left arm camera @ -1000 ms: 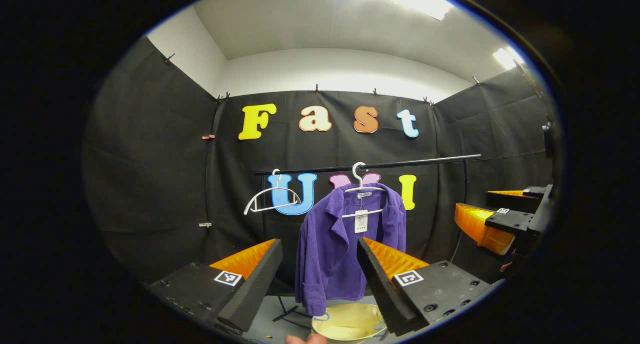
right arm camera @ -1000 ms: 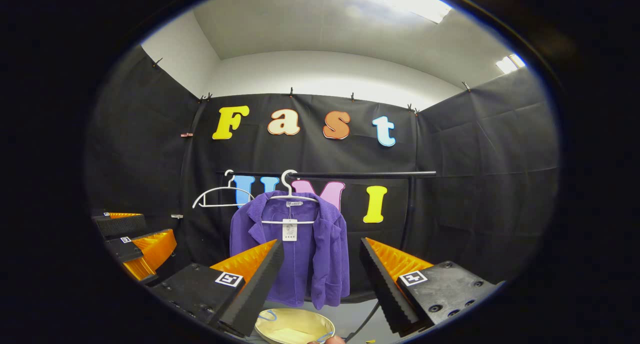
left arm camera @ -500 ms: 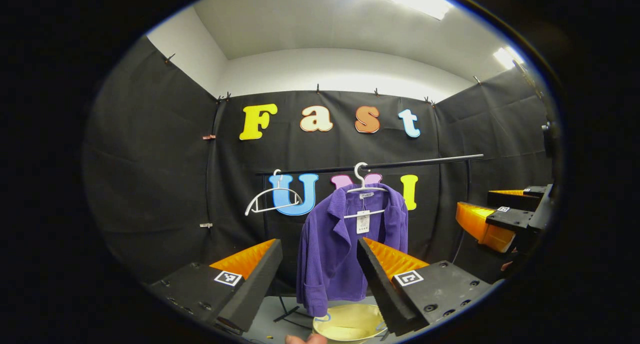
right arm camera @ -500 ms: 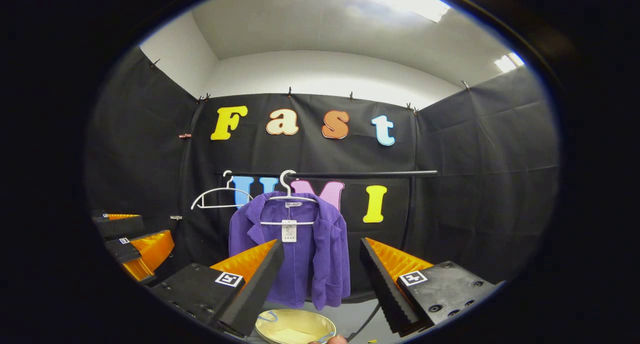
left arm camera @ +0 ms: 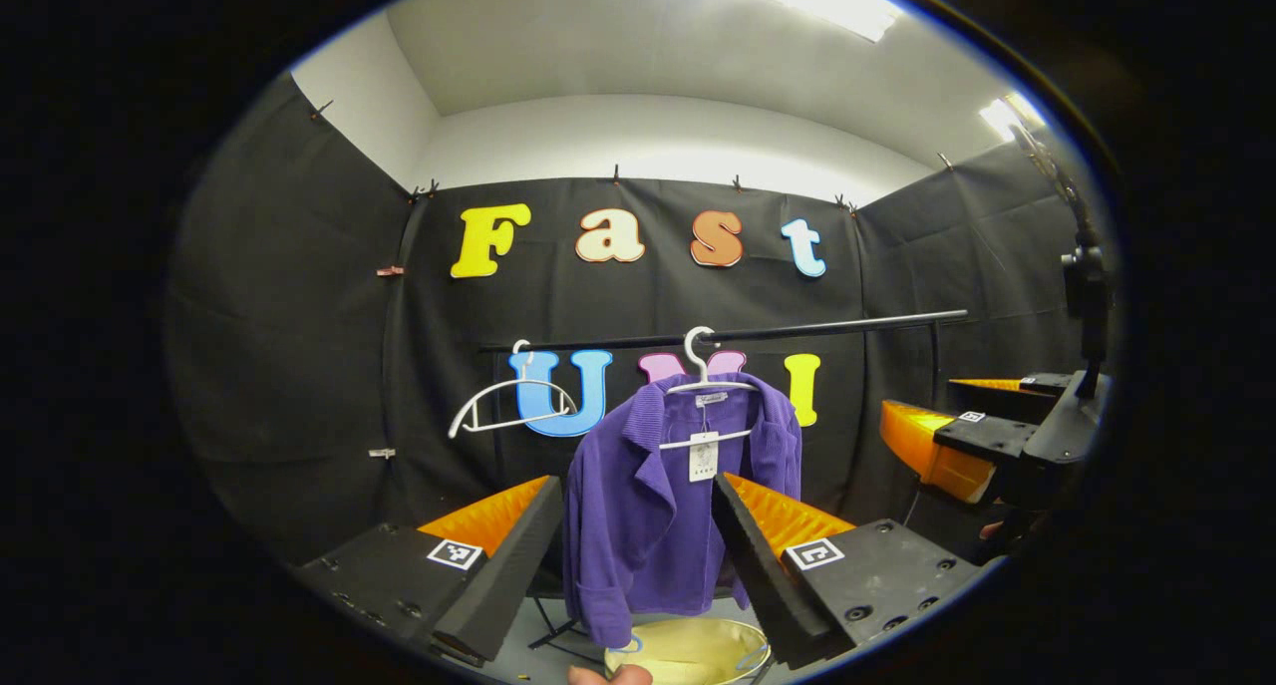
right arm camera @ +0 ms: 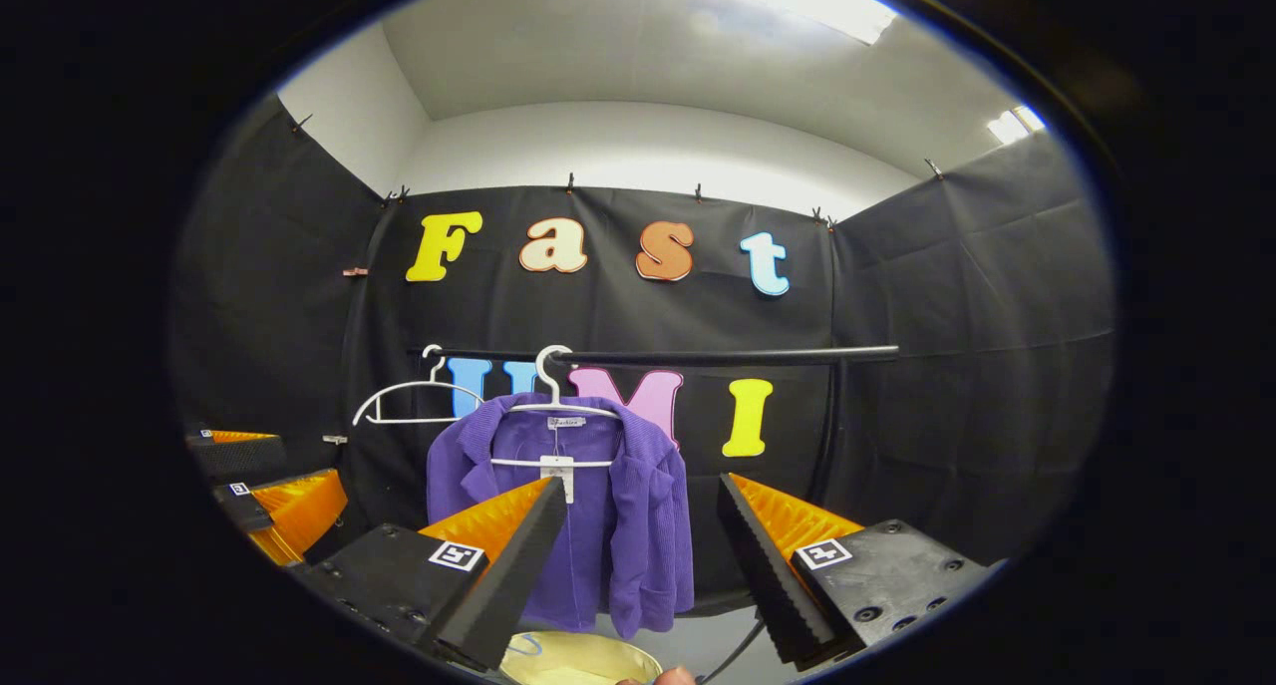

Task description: Grasp the clothes on the hanger with both hands and then place them into the laundry hamper below.

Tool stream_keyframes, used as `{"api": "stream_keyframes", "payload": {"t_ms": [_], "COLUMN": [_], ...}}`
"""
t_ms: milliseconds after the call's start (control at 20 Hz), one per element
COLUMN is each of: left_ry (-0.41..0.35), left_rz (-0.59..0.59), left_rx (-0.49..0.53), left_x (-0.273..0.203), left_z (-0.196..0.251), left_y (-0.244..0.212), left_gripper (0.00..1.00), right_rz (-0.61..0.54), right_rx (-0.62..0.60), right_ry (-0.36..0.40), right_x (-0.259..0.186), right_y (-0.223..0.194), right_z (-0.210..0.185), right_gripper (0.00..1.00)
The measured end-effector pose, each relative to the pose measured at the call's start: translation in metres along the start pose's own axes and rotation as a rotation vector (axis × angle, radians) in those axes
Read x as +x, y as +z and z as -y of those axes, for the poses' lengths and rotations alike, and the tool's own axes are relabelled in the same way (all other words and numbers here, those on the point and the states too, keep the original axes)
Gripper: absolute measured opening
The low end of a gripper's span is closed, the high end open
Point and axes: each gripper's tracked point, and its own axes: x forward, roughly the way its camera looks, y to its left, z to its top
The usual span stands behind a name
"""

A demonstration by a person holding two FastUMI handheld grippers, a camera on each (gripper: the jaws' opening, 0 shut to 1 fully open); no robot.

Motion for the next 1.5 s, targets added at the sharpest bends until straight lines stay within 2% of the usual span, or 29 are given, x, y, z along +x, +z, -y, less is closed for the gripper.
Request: {"api": "stream_keyframes", "payload": {"t_ms": [300, 350, 400, 550, 600, 700, 750, 800, 1000, 1250, 1350, 1450, 1500], "left_ry": [0.025, 0.040, 0.063, 0.137, 0.155, 0.186, 0.196, 0.201, 0.203, 0.198, 0.223, 0.196, 0.179], "left_rz": [-0.009, -0.014, -0.016, -0.033, -0.042, -0.053, -0.060, -0.067, -0.068, -0.061, -0.073, -0.079, -0.080], "left_rx": [-0.021, -0.026, -0.023, 0.001, 0.009, 0.027, 0.026, 0.020, 0.028, 0.042, 0.053, 0.050, 0.048], "left_x": [0.093, 0.109, 0.125, 0.169, 0.181, 0.204, 0.214, 0.222, 0.252, 0.268, 0.267, 0.270, 0.270], "left_z": [0.032, 0.033, 0.032, 0.023, 0.022, 0.019, 0.016, 0.015, 0.008, 0.002, -0.004, 0.001, 0.003], "left_y": [-0.019, -0.022, -0.027, -0.049, -0.058, -0.074, -0.083, -0.089, -0.103, -0.110, -0.110, -0.110, -0.109], "left_gripper": [0.95, 0.92, 0.95, 0.92, 0.95, 0.92, 0.94, 0.92, 0.95, 0.57, 0.35, 0.13, 0.10], "right_rz": [-0.005, -0.009, -0.012, -0.024, -0.023, -0.013, -0.017, -0.020, -0.033, -0.035, -0.044, -0.046, -0.047], "right_rx": [0.021, 0.026, 0.031, 0.033, 0.032, 0.030, 0.025, 0.018, 0.044, 0.059, 0.082, 0.106, 0.104], "right_ry": [0.042, 0.050, 0.061, 0.100, 0.114, 0.142, 0.150, 0.159, 0.198, 0.206, 0.204, 0.203, 0.202], "right_x": [0.077, 0.088, 0.099, 0.132, 0.141, 0.156, 0.163, 0.170, 0.193, 0.228, 0.241, 0.251, 0.256], "right_y": [-0.028, -0.035, -0.043, -0.063, -0.068, -0.077, -0.082, -0.088, -0.109, -0.127, -0.136, -0.144, -0.148], "right_z": [0.020, 0.022, 0.024, 0.028, 0.027, 0.024, 0.023, 0.020, 0.007, -0.001, -0.005, -0.008, -0.009], "right_gripper": [0.98, 0.98, 0.98, 0.97, 0.97, 0.97, 0.97, 0.97, 0.97, 0.98, 0.98, 0.98, 0.98]}}
